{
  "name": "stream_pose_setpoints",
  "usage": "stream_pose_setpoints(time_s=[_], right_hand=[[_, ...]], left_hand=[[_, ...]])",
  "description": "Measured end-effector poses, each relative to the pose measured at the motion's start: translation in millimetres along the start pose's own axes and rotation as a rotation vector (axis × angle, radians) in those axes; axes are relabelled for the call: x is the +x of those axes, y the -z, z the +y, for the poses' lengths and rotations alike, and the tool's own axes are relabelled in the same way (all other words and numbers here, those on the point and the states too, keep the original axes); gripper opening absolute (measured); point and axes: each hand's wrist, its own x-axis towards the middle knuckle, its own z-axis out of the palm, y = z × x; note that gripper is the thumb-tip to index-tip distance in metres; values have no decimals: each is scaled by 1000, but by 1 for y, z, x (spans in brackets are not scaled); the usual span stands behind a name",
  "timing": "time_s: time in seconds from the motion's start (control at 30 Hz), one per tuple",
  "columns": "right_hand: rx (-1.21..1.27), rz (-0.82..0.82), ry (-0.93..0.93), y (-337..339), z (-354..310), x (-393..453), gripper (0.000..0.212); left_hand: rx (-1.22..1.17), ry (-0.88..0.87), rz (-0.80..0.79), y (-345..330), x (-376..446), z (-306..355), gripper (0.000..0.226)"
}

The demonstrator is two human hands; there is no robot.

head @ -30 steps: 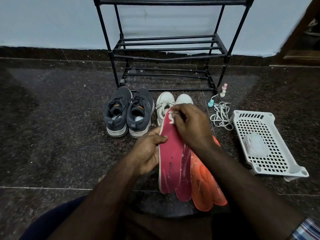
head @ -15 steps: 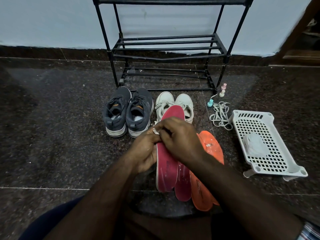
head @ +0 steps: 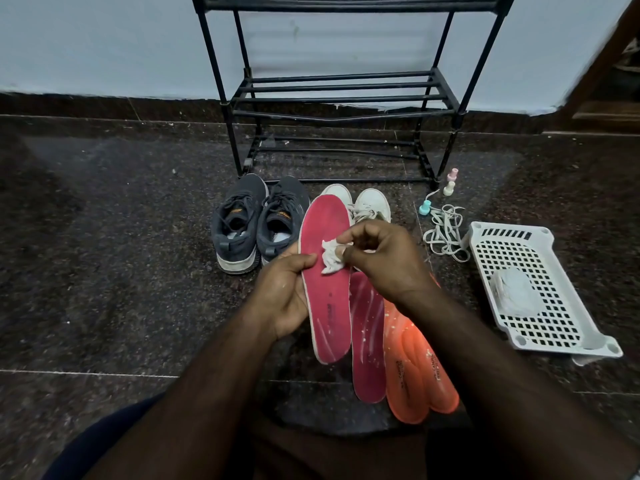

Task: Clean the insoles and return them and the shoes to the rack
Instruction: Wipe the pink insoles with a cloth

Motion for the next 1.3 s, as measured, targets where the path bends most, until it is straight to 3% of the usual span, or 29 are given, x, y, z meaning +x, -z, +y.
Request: stream_pose_setpoints(time_s=[0.13, 0.33, 0.5, 0.63, 0.77, 1.0, 1.17, 1.3], right_hand=[[74, -65, -64, -8, 6, -2, 14], [224, 75, -40, -1, -1, 10, 17], [237, 90, -21, -2, 0, 14, 16], [228, 116, -16, -3, -1, 13, 16], [-19, 123, 50, -2, 2, 10, 12], [-424, -52, 430, -23, -7, -13, 14], [-569, -106, 423, -40, -2, -16, 22], [-534, -195, 403, -43, -2, -21, 24]], left_hand=[[-43, 36, 9, 1, 0, 4, 35], [-27, 116, -50, 2, -2, -3, 45], [-18, 68, -79, 0, -2, -11, 37], [-32, 115, -26, 1, -3, -11, 49], [-57, 106, -11, -2, -5, -13, 43], [-195, 100, 18, -5, -4, -8, 52], [-193, 138, 29, 1, -1, -9, 56], [-194, 121, 85, 0, 3, -7, 63]])
